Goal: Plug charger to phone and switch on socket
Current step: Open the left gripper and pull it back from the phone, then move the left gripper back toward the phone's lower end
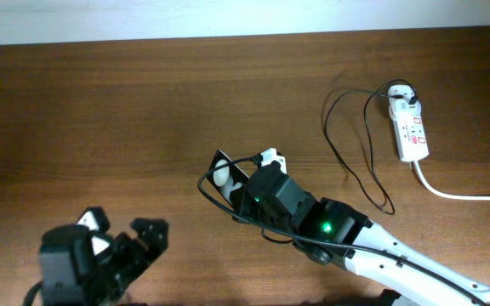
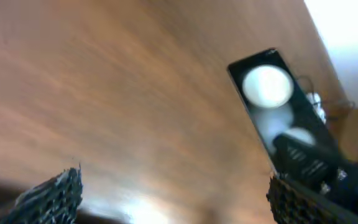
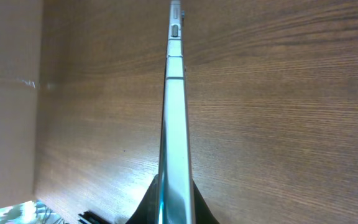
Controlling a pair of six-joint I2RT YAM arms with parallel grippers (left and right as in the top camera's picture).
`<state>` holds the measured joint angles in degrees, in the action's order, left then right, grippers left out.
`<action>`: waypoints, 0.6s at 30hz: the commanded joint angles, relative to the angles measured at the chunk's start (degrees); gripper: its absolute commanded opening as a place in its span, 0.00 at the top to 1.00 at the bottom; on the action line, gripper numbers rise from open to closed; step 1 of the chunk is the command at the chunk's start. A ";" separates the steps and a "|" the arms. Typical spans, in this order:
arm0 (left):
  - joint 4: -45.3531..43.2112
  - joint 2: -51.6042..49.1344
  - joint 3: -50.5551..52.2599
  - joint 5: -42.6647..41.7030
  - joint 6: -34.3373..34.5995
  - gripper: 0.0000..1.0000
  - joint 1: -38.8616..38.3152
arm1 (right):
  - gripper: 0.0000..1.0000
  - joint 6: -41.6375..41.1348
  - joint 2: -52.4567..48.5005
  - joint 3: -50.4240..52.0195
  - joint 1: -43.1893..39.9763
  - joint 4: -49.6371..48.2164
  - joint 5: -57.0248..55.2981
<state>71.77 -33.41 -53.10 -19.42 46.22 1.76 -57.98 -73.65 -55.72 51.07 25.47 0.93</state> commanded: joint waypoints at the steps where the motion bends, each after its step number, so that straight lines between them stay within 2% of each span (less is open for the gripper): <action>1: -12.72 0.00 10.75 -16.79 14.64 0.01 0.28 | 0.96 0.20 1.62 -0.96 0.17 -0.42 -0.04; 3: -21.14 -0.04 16.44 -21.57 21.51 0.01 0.28 | 0.96 -2.40 1.62 -0.96 0.17 -0.37 -0.02; 6: -28.96 -0.11 20.79 -24.57 31.34 0.01 0.28 | 0.96 -9.03 1.62 -0.96 0.17 -0.39 -0.04; 13: -34.03 -0.11 20.94 -27.43 45.05 0.01 0.28 | 0.96 -21.27 1.62 -0.96 0.17 -0.42 1.16; 15: -34.03 -0.11 20.94 -27.76 48.26 0.01 0.28 | 0.96 -28.79 1.62 -0.96 0.20 -0.42 2.91; 18: -34.03 -0.11 20.94 -27.43 49.03 0.00 0.28 | 0.96 -34.71 1.62 -0.96 0.17 -0.44 5.05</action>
<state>37.87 -33.85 -32.45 -45.78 90.91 1.80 -83.48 -73.65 -55.72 51.07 25.67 3.16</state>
